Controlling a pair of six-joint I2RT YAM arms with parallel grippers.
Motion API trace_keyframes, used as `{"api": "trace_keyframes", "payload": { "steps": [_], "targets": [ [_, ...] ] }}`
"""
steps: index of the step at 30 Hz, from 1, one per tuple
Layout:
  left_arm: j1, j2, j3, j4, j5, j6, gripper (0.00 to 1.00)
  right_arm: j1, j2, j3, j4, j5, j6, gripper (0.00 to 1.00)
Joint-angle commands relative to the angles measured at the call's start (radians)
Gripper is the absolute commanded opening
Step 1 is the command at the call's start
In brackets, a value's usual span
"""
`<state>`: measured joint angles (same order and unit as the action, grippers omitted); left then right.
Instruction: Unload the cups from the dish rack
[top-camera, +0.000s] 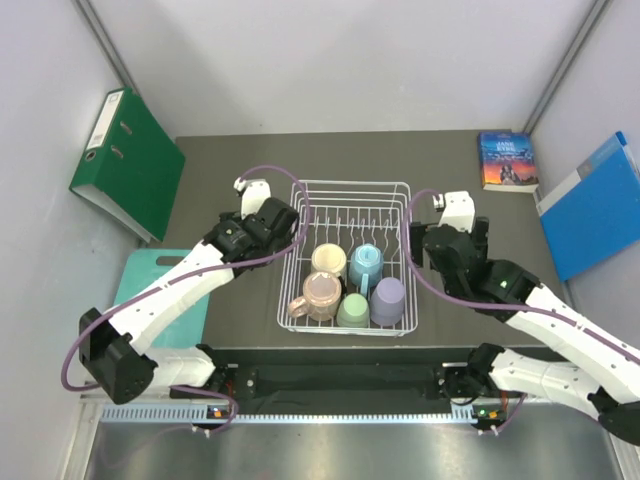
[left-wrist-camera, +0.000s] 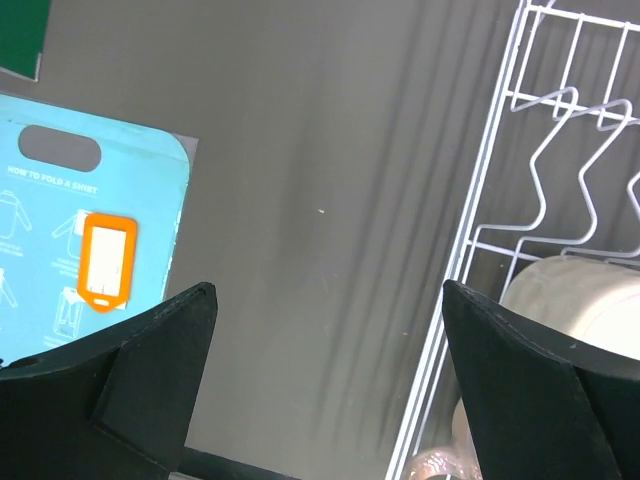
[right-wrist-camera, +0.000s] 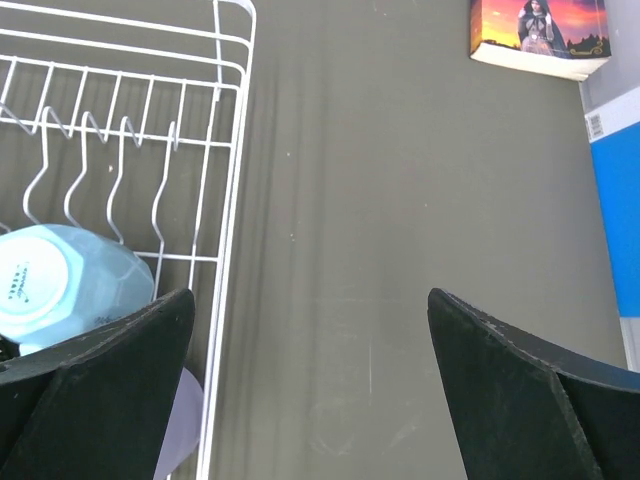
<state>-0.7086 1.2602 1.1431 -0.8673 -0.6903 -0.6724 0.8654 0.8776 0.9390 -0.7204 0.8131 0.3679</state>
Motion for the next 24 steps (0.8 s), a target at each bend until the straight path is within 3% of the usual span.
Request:
{"api": "trace_keyframes", "payload": {
  "steps": [1,10,19,24],
  "targets": [
    [-0.003,0.024,0.041,-0.016,0.004,0.020,0.99,0.014,0.027,0.026,0.068,0.061,0.012,1.00],
    [-0.005,0.021,0.035,0.017,0.029,0.114,0.99,0.015,0.064,0.070,0.094,-0.003,-0.024,1.00],
    [-0.005,-0.153,-0.103,0.332,0.168,0.288,0.99,0.014,0.021,0.012,0.160,0.023,-0.047,1.00],
    [-0.005,-0.136,-0.091,0.275,0.277,0.341,0.99,0.015,0.026,0.009,0.159,-0.017,-0.052,1.00]
  ]
}}
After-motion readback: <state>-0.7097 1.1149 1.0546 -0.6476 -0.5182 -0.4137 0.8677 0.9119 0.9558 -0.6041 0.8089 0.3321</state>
